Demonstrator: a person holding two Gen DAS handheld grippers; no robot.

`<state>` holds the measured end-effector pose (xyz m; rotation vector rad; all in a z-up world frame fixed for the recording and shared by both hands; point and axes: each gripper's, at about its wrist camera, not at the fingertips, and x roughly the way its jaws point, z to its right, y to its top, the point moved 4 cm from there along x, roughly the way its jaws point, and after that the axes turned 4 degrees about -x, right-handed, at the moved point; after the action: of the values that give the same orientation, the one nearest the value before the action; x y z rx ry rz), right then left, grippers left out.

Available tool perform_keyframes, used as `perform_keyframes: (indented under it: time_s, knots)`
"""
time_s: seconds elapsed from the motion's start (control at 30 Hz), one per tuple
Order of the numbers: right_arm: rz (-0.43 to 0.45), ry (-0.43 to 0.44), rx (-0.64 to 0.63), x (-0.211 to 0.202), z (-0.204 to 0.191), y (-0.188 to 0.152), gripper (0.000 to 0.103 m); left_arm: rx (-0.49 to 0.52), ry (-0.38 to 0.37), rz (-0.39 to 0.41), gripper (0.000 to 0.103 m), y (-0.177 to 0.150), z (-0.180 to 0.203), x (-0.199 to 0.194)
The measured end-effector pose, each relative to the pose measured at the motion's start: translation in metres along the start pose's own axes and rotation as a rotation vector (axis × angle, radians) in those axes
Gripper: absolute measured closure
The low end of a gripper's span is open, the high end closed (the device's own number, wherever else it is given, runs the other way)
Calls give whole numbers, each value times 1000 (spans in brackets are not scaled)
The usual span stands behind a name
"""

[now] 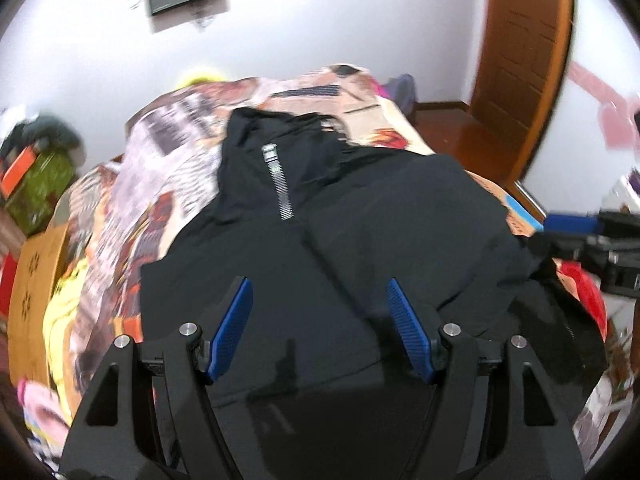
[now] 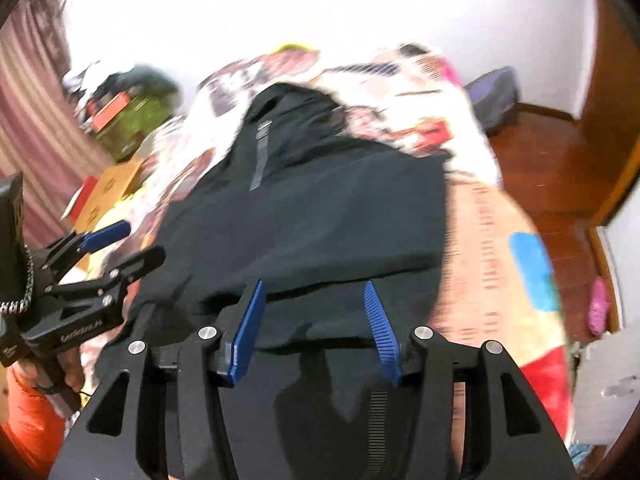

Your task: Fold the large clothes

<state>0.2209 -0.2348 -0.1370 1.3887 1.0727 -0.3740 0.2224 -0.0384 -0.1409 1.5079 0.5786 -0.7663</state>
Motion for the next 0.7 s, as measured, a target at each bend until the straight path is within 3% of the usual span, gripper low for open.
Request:
perform_keyframes:
  time_s: [0.1, 0.3, 0.6, 0.63, 0.7]
  knots:
    - [18, -67, 41, -4, 25, 2, 55, 84, -32, -20, 34, 7, 33, 14]
    - [20, -84, 140, 0, 62, 1, 55, 228, -48, -82, 34, 8, 85, 52]
    - [-41, -63, 158, 21, 77, -16, 55, 291, -82, -82, 34, 14, 112, 78]
    - [-51, -61, 156, 26, 77, -18, 55, 292, -84, -76, 35, 15, 112, 79]
    - [-59, -67, 157, 31, 76, -22, 55, 283, -111, -78, 48, 16, 111, 82]
